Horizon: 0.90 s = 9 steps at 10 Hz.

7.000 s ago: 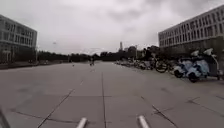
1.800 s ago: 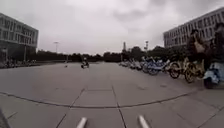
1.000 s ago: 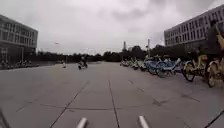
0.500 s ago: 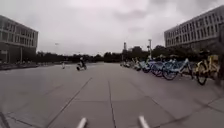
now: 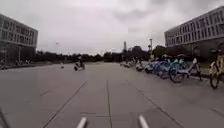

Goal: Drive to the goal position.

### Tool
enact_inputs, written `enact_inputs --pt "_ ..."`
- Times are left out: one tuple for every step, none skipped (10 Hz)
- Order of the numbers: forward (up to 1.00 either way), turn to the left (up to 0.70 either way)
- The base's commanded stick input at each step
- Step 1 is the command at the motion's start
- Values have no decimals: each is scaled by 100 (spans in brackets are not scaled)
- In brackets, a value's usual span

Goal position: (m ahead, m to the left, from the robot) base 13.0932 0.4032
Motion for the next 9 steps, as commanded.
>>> enact_inputs --pt "100 -2" --pt "100 -2" --pt "100 -2" --pt "100 -2" --pt "100 -2" --pt "100 -2" --pt "100 -2" --pt "100 -2" --pt "100 -2"
